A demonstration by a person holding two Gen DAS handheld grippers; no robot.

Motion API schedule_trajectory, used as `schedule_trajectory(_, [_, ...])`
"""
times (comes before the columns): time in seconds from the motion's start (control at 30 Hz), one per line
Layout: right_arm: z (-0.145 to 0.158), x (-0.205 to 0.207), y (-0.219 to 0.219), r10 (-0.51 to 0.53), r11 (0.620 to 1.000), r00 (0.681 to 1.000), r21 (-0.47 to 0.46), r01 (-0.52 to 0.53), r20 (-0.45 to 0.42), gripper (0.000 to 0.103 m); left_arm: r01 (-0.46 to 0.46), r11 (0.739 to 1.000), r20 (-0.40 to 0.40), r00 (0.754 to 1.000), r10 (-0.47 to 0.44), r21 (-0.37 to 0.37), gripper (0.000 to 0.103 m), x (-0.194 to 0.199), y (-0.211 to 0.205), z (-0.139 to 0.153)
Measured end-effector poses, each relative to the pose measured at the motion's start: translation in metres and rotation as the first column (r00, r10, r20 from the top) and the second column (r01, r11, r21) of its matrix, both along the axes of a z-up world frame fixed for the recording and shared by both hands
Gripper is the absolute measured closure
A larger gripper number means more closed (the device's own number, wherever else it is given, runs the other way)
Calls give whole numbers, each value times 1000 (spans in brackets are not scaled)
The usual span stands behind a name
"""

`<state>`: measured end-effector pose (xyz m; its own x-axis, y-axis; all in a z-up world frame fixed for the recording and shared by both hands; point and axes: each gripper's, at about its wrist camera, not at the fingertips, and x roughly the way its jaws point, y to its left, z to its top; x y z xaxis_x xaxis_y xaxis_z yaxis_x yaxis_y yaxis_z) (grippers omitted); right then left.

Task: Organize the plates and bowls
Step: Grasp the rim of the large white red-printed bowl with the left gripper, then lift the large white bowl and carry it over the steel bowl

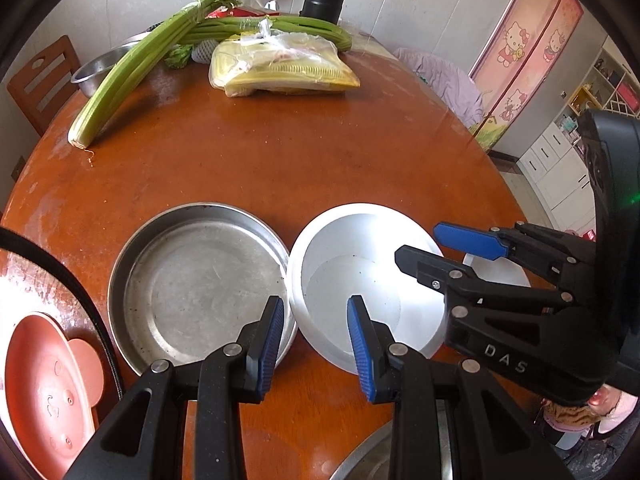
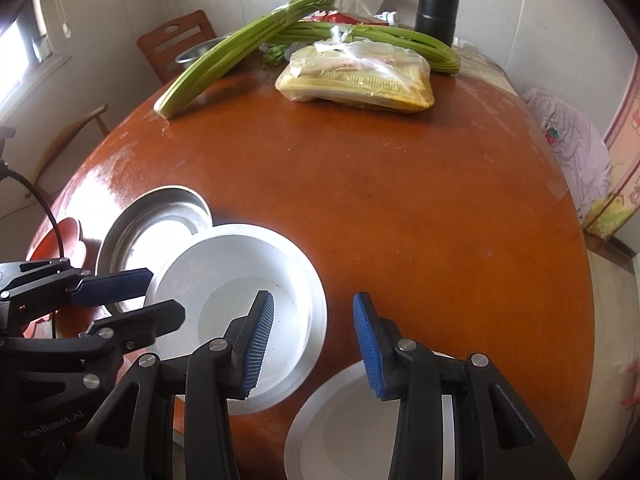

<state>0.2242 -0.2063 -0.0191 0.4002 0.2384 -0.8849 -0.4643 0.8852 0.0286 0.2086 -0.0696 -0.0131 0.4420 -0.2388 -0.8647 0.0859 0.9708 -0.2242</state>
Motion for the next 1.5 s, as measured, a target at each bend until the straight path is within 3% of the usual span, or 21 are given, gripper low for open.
schedule_trajectory(0.2, [-10, 2, 6, 23, 999, 1000, -22, -23, -16, 71, 4, 1000, -5, 1000, -4, -1, 70, 4, -1, -6])
schedule_trajectory(0.4, [-15, 4, 8, 22, 1000, 999, -10, -23, -37, 72, 12, 1000, -20, 1000, -12, -15, 76, 6, -4, -12])
schedule_trajectory(0.73, [-10, -2, 11, 22, 1000, 999, -15, -23, -23, 72, -7, 1000, 0, 1000, 7, -28, 77, 3, 0, -7])
schedule_trajectory(1.5, [56, -53, 10, 36, 997, 995, 71, -44, 98, 72, -24, 1000, 147, 989, 24, -5, 77, -48, 3, 50])
